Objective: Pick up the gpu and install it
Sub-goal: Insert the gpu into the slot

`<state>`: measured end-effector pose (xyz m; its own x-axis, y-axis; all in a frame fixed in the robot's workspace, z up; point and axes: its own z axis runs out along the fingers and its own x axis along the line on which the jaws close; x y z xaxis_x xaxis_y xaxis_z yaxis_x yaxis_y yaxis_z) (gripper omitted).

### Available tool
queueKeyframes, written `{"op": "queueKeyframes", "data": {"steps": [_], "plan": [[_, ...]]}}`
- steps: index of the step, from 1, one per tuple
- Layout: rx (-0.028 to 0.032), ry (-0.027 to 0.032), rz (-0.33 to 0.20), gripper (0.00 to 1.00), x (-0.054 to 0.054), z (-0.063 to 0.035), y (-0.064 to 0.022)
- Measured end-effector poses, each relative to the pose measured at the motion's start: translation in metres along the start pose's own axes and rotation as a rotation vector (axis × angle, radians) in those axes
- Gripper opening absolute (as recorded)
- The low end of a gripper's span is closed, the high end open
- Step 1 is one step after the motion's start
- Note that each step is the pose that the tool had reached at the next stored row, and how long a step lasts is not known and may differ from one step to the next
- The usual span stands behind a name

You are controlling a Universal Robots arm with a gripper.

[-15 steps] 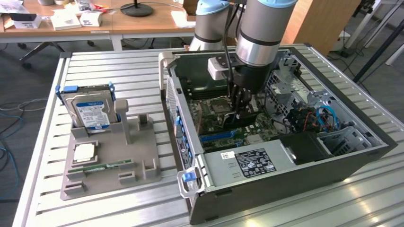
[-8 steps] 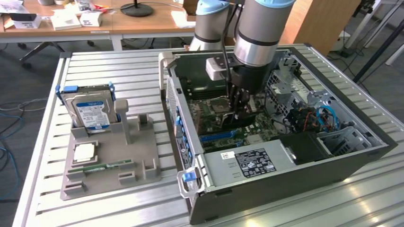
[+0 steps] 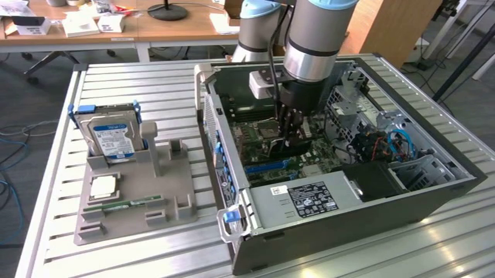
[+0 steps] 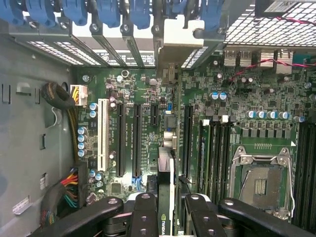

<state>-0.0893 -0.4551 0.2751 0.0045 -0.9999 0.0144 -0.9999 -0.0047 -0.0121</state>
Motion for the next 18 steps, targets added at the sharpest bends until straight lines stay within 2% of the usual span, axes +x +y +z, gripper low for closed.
{"op": "queueKeyframes", "data": {"steps": [4,11,18], "plan": [[0.0,0.0,0.0,0.26,0.0,0.0,0.0004],[0.0003,0.0,0.0,0.26,-0.0001,0.0003,0.006],[0.0003,0.0,0.0,0.26,0.0,0.0004,0.0071]]}}
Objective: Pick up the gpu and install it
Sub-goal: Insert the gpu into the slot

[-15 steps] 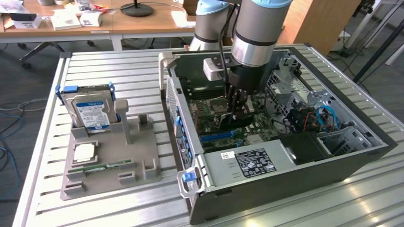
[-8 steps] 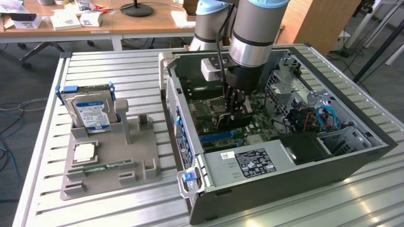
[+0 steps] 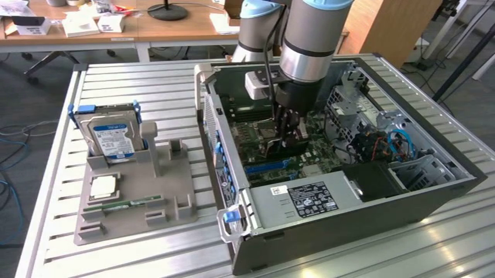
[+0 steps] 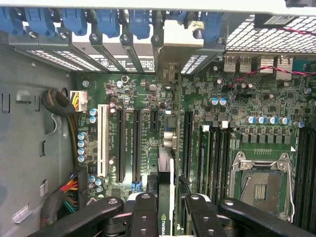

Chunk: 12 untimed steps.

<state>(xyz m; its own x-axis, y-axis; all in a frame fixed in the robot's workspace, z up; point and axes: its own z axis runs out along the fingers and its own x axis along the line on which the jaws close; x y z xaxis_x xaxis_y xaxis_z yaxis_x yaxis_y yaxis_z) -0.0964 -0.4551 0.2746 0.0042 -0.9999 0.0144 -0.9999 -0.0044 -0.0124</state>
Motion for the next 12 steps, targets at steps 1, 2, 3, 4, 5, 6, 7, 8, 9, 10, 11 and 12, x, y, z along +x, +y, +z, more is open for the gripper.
{"op": "queueKeyframes", "data": {"steps": [1,2,3,4,5,6,7,8,9,10,11,12], "plan": [[-0.0001,0.0,0.0,0.26,0.0,0.0,0.0005],[0.0,0.0,0.0,0.26,0.0,0.0,0.0007],[0.0,0.0,0.0,0.26,0.0,0.0001,0.0009],[0.0,0.0001,0.0,0.26,0.0,0.0,0.001],[0.0,0.0001,0.0,0.26,0.0,0.0,0.0011],[0.0,0.0,0.0,0.26,0.0,0.0001,0.0012],[0.0,0.0,0.0,0.26,0.0,0.0001,0.0012],[-0.0001,0.0001,0.0,0.26,0.0,0.0002,0.0012],[0.0,0.0001,0.0,0.26,0.0001,0.0005,0.0012],[0.0,0.0,0.0,0.26,0.0,0.0009,0.0012],[0.0,0.0,0.0,0.26,0.0,0.0013,0.0012],[0.0,0.0,0.0,0.26,0.0,0.0017,0.0012]]}}
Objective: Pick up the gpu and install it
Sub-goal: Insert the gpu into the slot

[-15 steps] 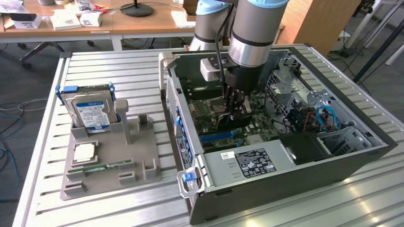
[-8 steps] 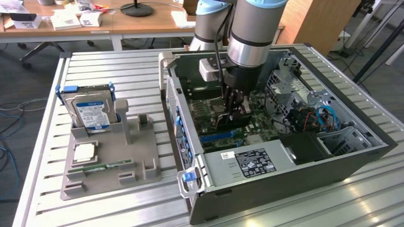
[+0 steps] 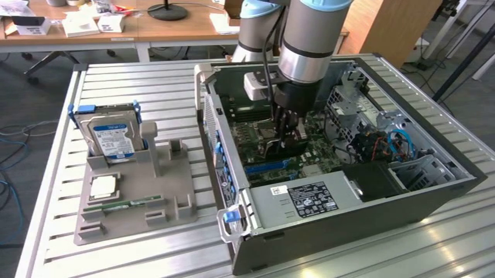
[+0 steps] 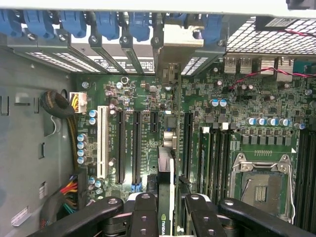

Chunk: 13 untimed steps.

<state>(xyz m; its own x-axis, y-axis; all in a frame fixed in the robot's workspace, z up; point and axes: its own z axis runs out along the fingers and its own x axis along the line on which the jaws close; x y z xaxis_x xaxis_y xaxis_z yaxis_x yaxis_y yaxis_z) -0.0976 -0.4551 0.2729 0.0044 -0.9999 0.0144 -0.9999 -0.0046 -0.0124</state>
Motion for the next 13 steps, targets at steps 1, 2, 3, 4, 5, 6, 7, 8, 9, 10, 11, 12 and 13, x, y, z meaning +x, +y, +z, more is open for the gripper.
{"op": "queueKeyframes", "data": {"steps": [1,2,3,4,5,6,7,8,9,10,11,12,13], "plan": [[0.0,0.0,0.0,0.26,0.0,0.0004,0.0],[0.0001,0.0,0.0,0.26,0.0,0.0009,0.0],[0.0,0.0,0.0,0.26,0.0,0.0013,0.0],[0.0,0.0,0.0,0.26,0.0,0.0018,0.0],[0.0,0.0,0.0,0.26,0.0,0.0022,0.0],[0.0,0.0001,0.0,0.26,0.0,0.0027,0.0001],[-0.0001,0.0002,0.0,0.26,0.0,0.0029,0.0001],[-0.0002,0.0003,0.0,0.26,0.0,0.0029,0.0001],[-0.0002,0.0003,0.0,0.26,0.0,0.003,0.0001],[0.0,0.0,0.0,0.26,-0.0001,0.0033,0.0003],[0.0,0.0,0.0,0.26,-0.0001,0.0034,0.0007],[0.0,0.0,0.0,0.26,-0.0002,0.0036,0.001],[0.0,0.0001,0.0,0.26,-0.0002,0.0037,0.0011]]}}
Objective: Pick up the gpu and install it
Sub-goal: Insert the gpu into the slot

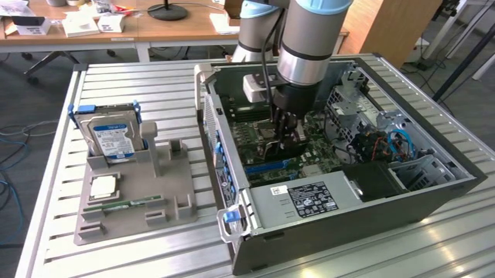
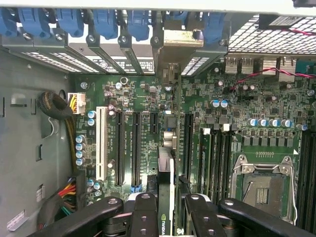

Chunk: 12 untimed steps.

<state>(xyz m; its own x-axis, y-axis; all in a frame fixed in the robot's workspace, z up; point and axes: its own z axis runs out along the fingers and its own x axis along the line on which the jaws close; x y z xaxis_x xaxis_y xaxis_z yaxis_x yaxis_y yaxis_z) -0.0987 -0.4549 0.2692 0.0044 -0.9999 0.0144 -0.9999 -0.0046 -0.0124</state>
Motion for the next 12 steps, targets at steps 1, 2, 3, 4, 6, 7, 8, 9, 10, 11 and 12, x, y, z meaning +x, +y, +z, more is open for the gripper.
{"op": "queueKeyframes", "data": {"steps": [1,2,3,4,6,7,8,9,10,11,12], "plan": [[0.0001,0.0001,0.0,0.26,0.0,0.0001,0.0001],[0.0,0.0,0.0,0.26,-0.0001,0.0003,0.0003],[0.0001,-0.0001,0.0,0.26,-0.0002,0.0005,0.0003],[0.0,0.0,0.0,0.26,-0.0002,0.0005,0.0003],[0.0002,-0.0003,0.0,0.26,-0.0005,0.0007,0.0003],[0.0002,-0.0002,0.0,0.26,-0.0008,0.0007,0.0003],[0.0001,-0.0001,0.0,0.26,-0.001,0.0007,0.0004],[0.0,-0.0001,0.0,0.26,-0.0012,0.0007,0.0003],[0.0,-0.0001,0.0,0.26,-0.0013,0.0007,0.0003],[0.0,0.0,0.0,0.26,-0.0013,0.0007,0.0004],[0.0,0.0,0.0,0.26,-0.0014,0.0007,0.0006]]}}
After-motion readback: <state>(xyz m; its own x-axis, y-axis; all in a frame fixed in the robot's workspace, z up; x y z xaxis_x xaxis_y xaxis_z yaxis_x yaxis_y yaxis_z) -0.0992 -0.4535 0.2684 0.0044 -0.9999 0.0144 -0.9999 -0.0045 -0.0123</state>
